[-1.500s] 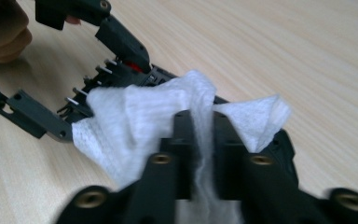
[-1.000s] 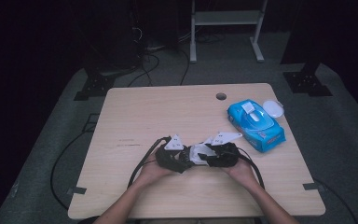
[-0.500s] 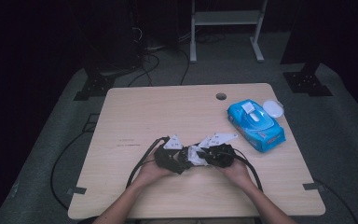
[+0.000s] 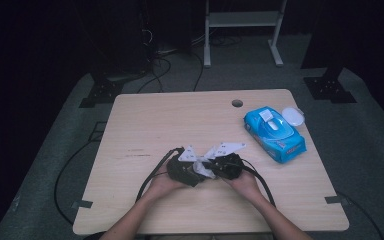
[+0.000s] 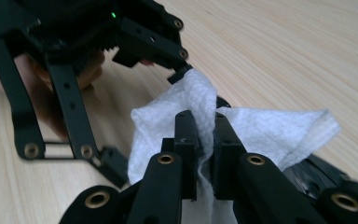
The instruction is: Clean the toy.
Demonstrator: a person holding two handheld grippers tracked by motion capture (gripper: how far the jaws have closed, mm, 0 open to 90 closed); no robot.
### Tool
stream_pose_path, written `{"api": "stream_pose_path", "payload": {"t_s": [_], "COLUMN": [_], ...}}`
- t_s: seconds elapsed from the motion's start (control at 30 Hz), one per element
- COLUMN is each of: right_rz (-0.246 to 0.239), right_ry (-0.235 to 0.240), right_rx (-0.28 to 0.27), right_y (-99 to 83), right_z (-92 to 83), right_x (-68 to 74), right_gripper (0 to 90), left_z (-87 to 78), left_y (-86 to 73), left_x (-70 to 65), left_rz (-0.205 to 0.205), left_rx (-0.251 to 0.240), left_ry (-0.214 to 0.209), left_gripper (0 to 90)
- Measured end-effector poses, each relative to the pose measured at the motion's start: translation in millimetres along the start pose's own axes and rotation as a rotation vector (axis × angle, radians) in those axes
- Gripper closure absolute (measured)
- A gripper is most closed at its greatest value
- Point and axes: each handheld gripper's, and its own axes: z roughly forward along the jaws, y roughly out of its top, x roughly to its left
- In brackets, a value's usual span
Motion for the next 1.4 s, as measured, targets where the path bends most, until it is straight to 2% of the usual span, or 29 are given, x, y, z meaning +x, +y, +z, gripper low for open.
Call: {"api": "stream_pose_path", "payload": {"t_s": [0.07,0.13,0.23,0.3,0.43,0.47,0.5,0.57,0.67,0.73,0.8,0.87,0.93,1.03,1.13,1.2,1.27,1.4], "right_rz": [-0.003,0.007,0.048,0.073,0.033,0.021,0.029,0.049,0.079,0.112,0.114,0.12,0.111,0.083,0.043,0.044,0.053,0.113], "right_ry": [-0.011,-0.045,-0.103,-0.1,-0.08,-0.081,-0.08,-0.102,-0.16,-0.171,-0.184,-0.174,-0.143,-0.094,-0.087,-0.096,-0.142,-0.177], "right_rx": [-0.001,-0.005,0.002,0.002,0.003,0.005,0.01,0.016,0.035,0.04,0.046,0.044,0.035,0.007,0.006,0.013,0.029,0.044], "right_y": [3.2,4.8,5.6,6.4,13.9,15.5,16.1,14.0,6.1,-0.2,-4.0,-4.8,-2.5,4.7,10.7,9.8,5.2,-9.9], "right_z": [3.4,4.5,3.2,4.1,10.8,12.4,12.7,11.3,4.3,-1.3,-5.6,-7.6,-5.5,2.9,9.6,8.8,3.6,-11.6], "right_x": [-1.8,-7.9,-19.9,-20.0,-8.3,-8.3,-9.9,-17.7,-35.3,-44.9,-48.9,-47.8,-41.4,-26.0,-16.8,-21.1,-31.9,-52.9], "right_gripper": [82.9,83.2,83.3,83.2,83.2,83.2,83.2,83.3,83.3,83.3,83.3,83.3,83.3,83.3,83.3,83.3,83.3,83.3], "left_z": [-0.1,-1.0,-1.9,-1.7,-0.7,-1.4,-2.3,-3.0,-3.0,-3.3,-3.1,-2.3,-2.0,-0.7,-1.6,-2.2,-2.8,-2.9], "left_y": [-0.4,0.0,0.9,1.3,1.0,0.4,0.1,0.1,-0.1,0.0,0.2,0.6,1.6,1.5,-0.2,-0.3,-0.3,-0.1], "left_x": [-0.4,-0.4,-0.2,-1.0,-1.9,-0.9,-0.2,0.2,0.3,1.0,0.8,0.2,-0.1,-1.8,-0.5,-0.4,-0.2,0.6], "left_rz": [0.002,-0.003,0.006,0.015,0.011,0.014,0.01,0.007,0.013,0.011,0.014,0.014,0.022,0.017,0.016,0.012,0.012,0.019], "left_rx": [-0.005,-0.011,-0.011,-0.003,0.0,0.001,-0.004,-0.011,-0.008,-0.007,-0.006,-0.007,0.003,-0.001,0.005,-0.001,-0.001,-0.001], "left_ry": [0.002,-0.002,0.0,0.005,0.007,0.008,0.005,0.003,0.004,0.0,0.001,0.004,0.008,0.013,0.014,0.014,0.012,0.01], "left_gripper": [23.5,23.6,23.7,23.8,23.8,23.8,23.8,23.9,23.9,23.9,23.9,23.9,23.9,23.9,24.0,24.0,24.0,24.0]}}
